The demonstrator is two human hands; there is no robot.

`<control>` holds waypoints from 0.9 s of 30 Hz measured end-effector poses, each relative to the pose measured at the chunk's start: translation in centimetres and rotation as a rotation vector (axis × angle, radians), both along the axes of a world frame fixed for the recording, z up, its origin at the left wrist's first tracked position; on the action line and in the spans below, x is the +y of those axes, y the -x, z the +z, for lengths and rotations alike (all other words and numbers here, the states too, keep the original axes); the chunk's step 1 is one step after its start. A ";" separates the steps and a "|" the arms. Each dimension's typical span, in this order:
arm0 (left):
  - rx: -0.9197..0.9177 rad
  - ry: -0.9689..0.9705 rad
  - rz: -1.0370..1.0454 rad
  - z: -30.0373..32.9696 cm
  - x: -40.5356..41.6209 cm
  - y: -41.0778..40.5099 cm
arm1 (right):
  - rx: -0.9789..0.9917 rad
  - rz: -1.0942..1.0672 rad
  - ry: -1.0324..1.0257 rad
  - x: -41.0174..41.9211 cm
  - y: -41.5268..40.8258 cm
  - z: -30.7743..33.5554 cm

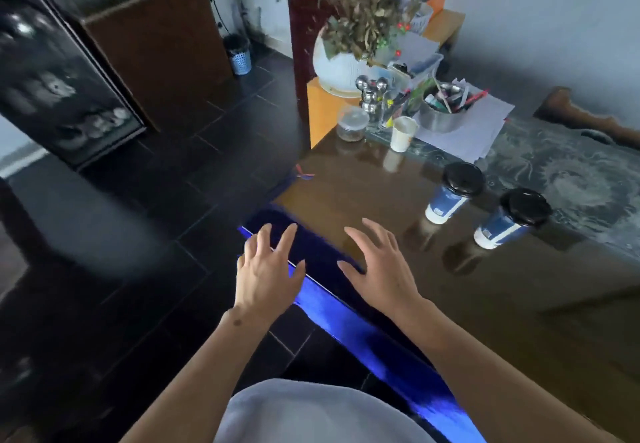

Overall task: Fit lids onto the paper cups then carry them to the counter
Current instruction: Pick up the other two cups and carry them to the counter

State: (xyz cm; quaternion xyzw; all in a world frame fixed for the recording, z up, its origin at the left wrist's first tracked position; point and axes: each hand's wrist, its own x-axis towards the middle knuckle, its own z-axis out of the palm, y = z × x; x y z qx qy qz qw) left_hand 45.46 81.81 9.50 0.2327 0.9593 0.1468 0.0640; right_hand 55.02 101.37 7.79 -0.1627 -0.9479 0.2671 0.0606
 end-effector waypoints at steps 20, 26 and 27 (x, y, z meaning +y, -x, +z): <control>0.020 -0.081 0.902 0.8 -34.8 10.5 | -0.217 0.833 0.163 -32.5 31.1 1.9; 0.001 -0.066 1.037 0.3 -37.3 18.6 | -0.212 1.001 0.129 -37.5 41.9 1.3; -0.022 -0.056 1.045 0.6 -37.6 20.8 | -0.211 1.015 0.123 -38.1 44.3 1.3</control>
